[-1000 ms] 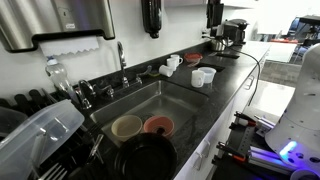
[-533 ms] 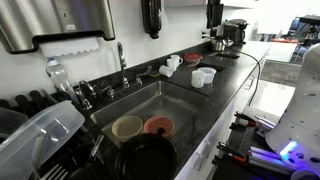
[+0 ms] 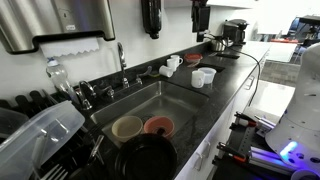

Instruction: Take the bowl out of the dish rack and put it in the sink

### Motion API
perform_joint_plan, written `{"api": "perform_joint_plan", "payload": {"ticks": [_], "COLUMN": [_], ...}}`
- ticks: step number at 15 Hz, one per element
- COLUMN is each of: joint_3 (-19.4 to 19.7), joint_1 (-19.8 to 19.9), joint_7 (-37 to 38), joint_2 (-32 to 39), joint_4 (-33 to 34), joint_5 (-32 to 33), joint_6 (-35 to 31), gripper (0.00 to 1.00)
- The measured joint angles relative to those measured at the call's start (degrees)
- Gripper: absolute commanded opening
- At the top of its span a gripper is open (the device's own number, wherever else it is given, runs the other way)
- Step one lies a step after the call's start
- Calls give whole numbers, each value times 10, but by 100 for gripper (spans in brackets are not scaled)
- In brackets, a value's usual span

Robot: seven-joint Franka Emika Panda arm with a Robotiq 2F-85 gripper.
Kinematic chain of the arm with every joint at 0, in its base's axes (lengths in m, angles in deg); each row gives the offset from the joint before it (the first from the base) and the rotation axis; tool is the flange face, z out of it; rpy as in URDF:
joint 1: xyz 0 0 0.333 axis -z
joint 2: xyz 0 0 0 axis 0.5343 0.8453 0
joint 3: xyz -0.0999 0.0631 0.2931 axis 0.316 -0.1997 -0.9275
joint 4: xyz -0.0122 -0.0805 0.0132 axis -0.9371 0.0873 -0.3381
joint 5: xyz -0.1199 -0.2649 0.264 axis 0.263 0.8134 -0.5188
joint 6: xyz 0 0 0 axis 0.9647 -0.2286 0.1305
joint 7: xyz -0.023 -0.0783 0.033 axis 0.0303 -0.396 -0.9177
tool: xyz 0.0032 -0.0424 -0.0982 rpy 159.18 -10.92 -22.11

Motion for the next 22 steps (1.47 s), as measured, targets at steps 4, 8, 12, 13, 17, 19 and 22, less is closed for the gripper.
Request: {"api": "perform_joint_plan", "payload": {"ticks": [4,8,12,13,17,19,22], "joint_3": [-43,-54,-53,-53,-73,-96,-128], "joint_1": [-8,-8,-8,-8,-11,-16,-18], "joint_7": [60,83,83,83,94,124,190], "joint_2": [87,113,109,109,117,136,189], "joint_4": [71,93,92,92,97,116,157], "joint_5": [-8,-6,-6,-6,-6,-5,5], "joint_6": [-5,-4,-4,-4,-5,-6,-5], "gripper": [100,100,100,100,100,100,100]}}
